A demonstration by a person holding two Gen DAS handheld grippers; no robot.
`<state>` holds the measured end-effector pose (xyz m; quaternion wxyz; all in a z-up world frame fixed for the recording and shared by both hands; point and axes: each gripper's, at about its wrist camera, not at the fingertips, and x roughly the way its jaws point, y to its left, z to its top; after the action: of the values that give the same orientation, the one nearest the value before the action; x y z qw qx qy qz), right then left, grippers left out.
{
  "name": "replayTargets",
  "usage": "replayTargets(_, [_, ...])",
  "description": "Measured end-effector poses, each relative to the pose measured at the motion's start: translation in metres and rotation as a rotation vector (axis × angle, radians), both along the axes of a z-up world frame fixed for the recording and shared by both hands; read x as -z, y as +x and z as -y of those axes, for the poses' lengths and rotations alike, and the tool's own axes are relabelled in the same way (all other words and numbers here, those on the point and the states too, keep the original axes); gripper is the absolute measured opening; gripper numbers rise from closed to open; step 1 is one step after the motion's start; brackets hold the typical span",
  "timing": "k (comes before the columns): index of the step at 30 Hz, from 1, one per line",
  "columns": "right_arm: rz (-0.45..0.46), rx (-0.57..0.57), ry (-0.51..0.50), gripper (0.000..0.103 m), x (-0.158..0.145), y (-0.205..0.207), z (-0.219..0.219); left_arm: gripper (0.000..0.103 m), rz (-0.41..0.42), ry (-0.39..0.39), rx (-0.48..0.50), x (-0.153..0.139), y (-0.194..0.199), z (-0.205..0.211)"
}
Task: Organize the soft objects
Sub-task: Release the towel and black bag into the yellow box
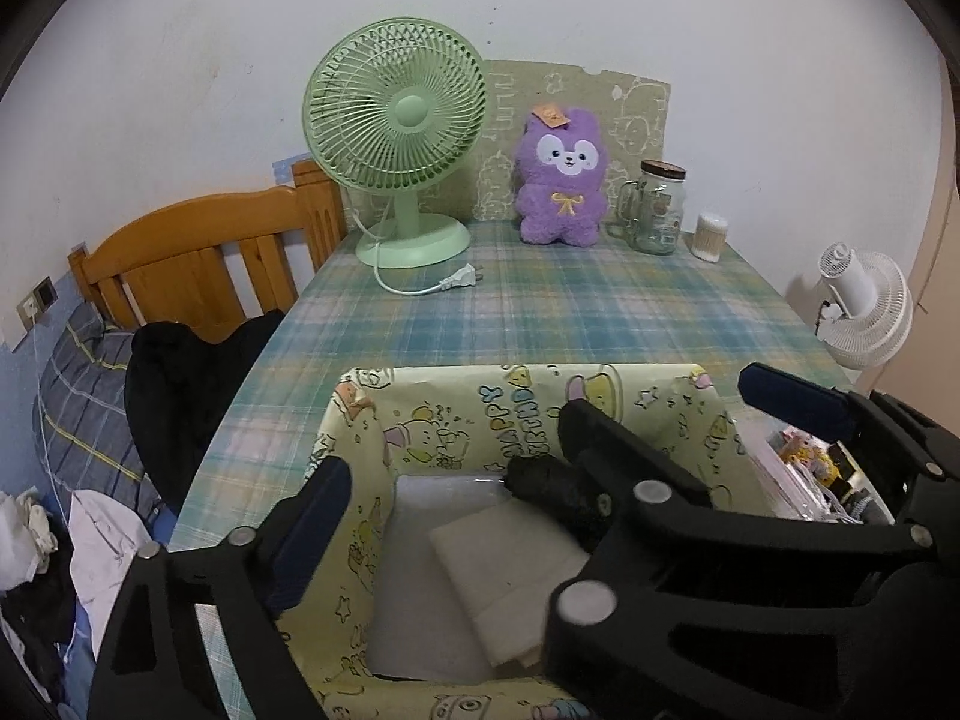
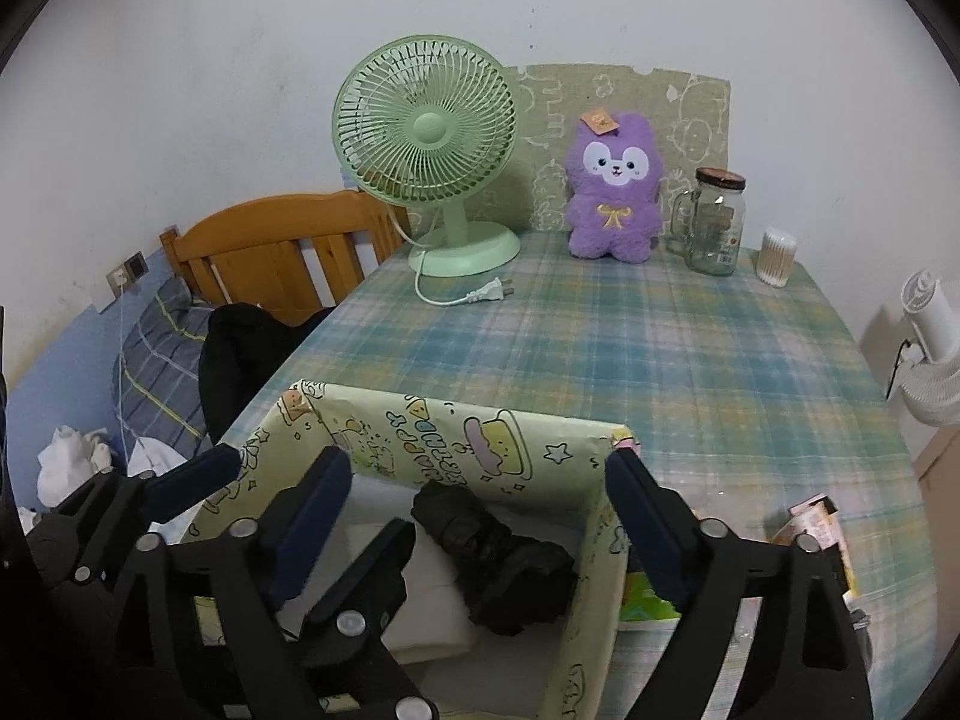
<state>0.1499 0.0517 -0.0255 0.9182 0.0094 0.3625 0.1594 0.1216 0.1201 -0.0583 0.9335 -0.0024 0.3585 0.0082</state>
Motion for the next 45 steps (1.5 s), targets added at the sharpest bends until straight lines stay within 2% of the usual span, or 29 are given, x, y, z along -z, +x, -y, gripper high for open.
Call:
replayTargets(5, [0.025,0.027,0.004,0.097,-0.007,-0.006,0.008,0.103,0.017,0.009,-0.021,-0.007,-0.005,0.006])
replayTargets(16, [0.047,0.037,-0.006,0.097,-0.019,-0.020,0.024,0.103,0.023,0.014,-0.002,-0.017,-0.015,0.020])
replayTargets(33, [0.093,0.040,-0.014,0.097,-0.040,-0.046,0.049,0.101,0.074,-0.006,0.006,-0.034,-0.039,0.046])
replayTargets(40, [0.133,0.085,-0.044,0.097,-0.049,-0.058,0.066,0.100,0.074,-0.001,0.019,-0.039,-0.045,0.063])
replayTargets(45, [0.134,0.098,-0.045,0.097,-0.051,-0.064,0.080,0.100,0.103,0.008,0.035,-0.043,-0.052,0.076])
